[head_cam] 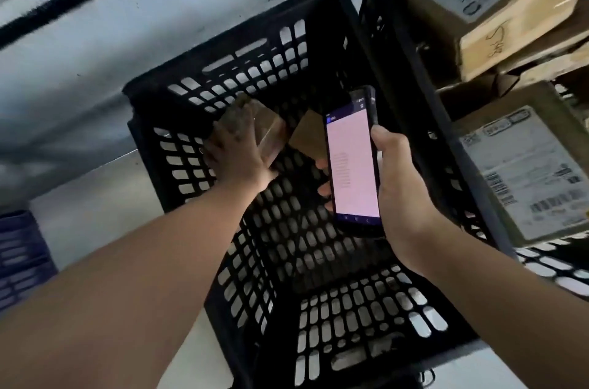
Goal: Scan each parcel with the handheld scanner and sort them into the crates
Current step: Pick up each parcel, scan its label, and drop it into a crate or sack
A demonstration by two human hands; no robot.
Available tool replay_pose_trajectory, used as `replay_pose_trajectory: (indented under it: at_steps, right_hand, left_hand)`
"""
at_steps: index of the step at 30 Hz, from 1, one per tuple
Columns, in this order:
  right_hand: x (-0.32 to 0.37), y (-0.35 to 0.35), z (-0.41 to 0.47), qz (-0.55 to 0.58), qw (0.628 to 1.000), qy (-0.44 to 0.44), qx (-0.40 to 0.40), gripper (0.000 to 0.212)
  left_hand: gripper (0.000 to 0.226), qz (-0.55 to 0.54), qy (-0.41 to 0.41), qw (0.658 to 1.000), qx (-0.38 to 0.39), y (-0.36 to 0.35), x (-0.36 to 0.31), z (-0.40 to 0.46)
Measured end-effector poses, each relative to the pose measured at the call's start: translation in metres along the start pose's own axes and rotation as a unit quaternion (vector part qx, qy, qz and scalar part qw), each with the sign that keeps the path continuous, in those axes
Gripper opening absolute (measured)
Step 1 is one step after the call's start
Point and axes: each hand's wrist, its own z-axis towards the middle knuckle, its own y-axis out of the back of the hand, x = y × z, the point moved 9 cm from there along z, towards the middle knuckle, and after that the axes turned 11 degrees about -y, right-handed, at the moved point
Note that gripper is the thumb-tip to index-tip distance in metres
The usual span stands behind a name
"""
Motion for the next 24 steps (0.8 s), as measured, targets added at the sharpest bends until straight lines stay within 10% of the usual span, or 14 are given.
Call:
replay_pose_trajectory:
  at_steps: [9,24]
  right_hand:
    - [-0.028,0.004,0.000,0.021,1.000,-0.012,0.000,0.049]
    - [-0.057,0.006,-0.041,0.067,0.997,-0.021,-0.010,0.053]
  left_hand:
    - [0.146,0.099,-0.039,0.987,-0.123,0.006,0.006,0.005]
    - [0.108,-0.062,0.025,0.998,-0.012,-0.007,0.015,-0.058]
